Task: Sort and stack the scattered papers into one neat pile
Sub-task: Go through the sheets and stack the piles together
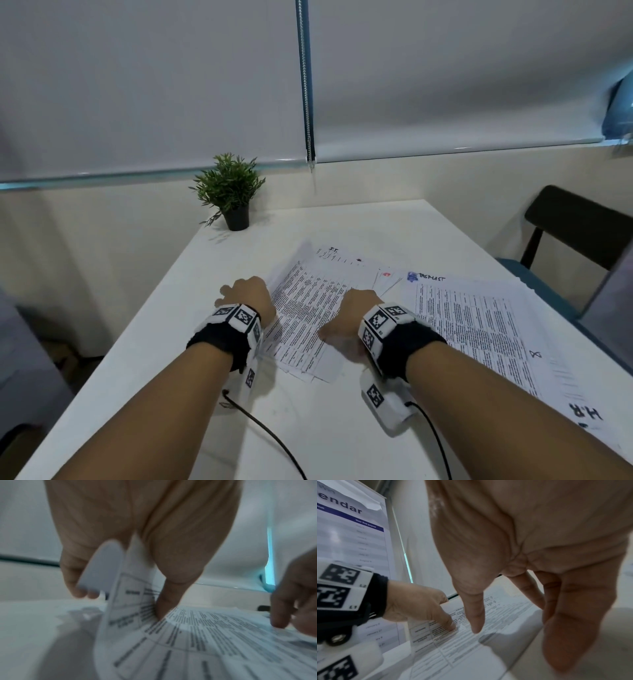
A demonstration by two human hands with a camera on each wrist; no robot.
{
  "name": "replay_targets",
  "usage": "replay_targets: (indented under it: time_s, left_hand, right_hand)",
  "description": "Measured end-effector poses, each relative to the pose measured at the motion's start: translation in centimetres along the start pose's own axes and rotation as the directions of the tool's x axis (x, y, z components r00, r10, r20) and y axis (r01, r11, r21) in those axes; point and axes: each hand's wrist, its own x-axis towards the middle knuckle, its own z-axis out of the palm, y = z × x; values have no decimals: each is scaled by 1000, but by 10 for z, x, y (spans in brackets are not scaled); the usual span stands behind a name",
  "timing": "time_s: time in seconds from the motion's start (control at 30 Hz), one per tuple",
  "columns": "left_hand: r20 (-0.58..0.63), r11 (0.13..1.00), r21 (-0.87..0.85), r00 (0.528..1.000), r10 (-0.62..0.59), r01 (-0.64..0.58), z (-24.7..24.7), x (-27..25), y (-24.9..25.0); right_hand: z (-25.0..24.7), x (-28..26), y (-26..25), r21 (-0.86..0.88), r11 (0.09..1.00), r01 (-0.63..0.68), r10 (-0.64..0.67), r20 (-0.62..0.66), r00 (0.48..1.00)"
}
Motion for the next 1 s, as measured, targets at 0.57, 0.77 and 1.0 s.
replay_targets:
  time_s: [0.57, 0.77, 1.0]
  left_hand:
    - [-372, 257, -796, 778, 506, -548, -102, -116, 89]
    - [33, 513, -829, 895, 444, -223, -8, -93, 130]
    - [147, 855, -308, 867, 476, -417, 24, -104, 160]
  right_hand:
    - [-82, -37, 117, 976, -61, 210, 3, -210, 978]
    - [-85, -73, 217, 890, 455, 22, 338, -195, 921]
    - [-72, -91, 252, 336, 858, -388, 461, -176, 870]
